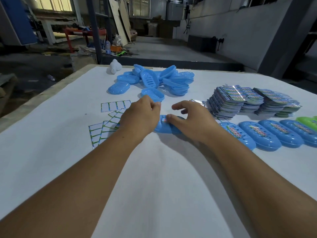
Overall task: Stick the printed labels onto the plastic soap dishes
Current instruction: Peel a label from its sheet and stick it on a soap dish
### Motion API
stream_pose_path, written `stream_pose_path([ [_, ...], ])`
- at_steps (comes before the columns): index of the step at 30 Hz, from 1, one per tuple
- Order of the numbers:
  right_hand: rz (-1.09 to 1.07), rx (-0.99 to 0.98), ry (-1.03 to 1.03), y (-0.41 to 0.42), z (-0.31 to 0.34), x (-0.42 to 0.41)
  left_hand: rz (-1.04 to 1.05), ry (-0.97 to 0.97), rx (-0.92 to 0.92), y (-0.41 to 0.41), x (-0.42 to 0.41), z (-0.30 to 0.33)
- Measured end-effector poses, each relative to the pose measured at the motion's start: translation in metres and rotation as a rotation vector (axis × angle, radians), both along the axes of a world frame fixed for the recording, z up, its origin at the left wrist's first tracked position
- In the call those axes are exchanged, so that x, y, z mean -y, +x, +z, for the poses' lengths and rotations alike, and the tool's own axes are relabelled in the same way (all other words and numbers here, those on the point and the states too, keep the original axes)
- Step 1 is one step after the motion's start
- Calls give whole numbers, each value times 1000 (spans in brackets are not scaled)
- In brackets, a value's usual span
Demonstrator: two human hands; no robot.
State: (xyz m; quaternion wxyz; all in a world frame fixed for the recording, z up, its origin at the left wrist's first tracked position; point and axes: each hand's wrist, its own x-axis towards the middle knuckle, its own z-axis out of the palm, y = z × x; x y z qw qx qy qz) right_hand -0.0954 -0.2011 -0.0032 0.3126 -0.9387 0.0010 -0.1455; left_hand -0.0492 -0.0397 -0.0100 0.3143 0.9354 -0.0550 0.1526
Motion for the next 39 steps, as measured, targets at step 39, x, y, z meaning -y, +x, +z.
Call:
stream_pose_path([
  [39, -242, -346, -391, -30, 36, 70, -18, 39, 29, -3, -1, 0],
])
